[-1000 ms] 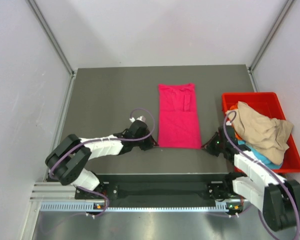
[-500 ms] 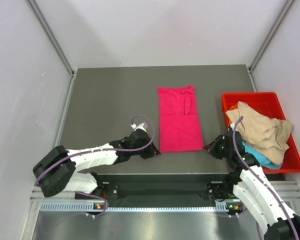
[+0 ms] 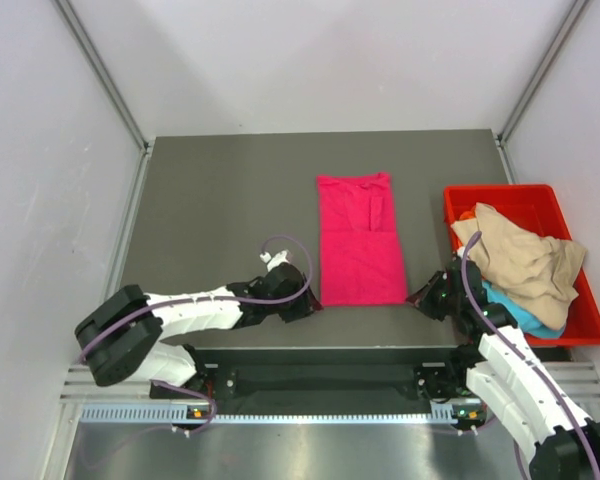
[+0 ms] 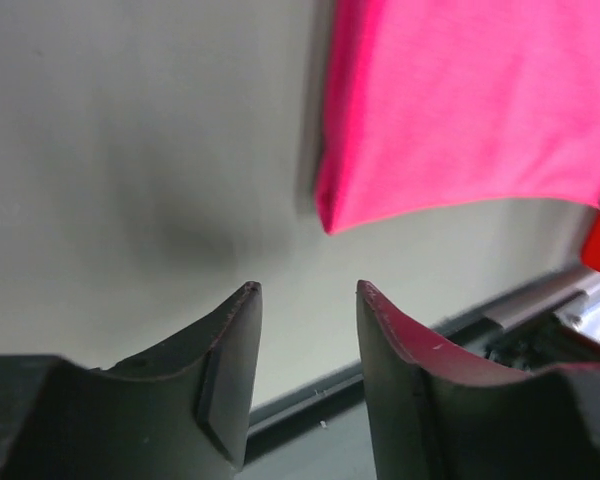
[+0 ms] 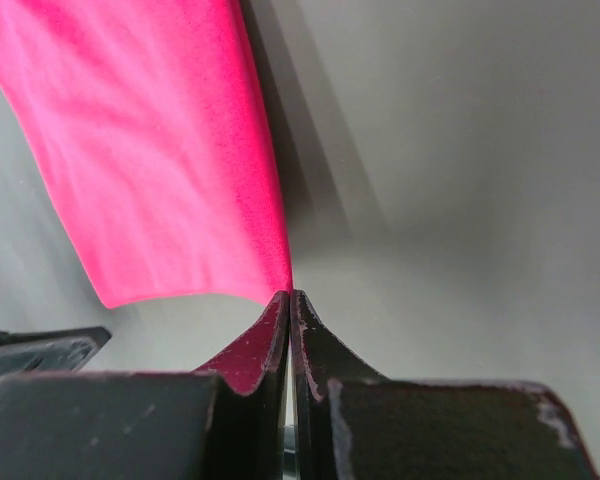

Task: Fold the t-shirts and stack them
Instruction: Fold the tshirt

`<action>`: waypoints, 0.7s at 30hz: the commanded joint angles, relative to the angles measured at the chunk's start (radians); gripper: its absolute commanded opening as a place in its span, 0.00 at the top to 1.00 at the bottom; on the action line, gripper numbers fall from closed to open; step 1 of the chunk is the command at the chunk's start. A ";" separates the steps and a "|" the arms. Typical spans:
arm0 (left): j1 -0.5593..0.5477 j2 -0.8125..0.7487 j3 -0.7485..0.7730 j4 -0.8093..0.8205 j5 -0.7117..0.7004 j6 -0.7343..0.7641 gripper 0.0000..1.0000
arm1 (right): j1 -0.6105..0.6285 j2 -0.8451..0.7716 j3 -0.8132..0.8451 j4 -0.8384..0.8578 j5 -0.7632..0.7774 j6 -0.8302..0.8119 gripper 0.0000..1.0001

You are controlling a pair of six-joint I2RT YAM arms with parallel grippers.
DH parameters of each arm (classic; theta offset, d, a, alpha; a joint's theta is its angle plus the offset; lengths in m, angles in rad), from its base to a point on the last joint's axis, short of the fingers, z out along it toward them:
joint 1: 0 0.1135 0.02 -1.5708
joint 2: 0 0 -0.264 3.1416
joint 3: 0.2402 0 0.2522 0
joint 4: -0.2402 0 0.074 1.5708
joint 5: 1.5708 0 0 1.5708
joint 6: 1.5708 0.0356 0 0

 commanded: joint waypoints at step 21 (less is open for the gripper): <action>-0.006 0.206 -0.001 0.172 -0.072 -0.138 0.59 | 0.012 -0.026 -0.020 0.038 -0.009 -0.003 1.00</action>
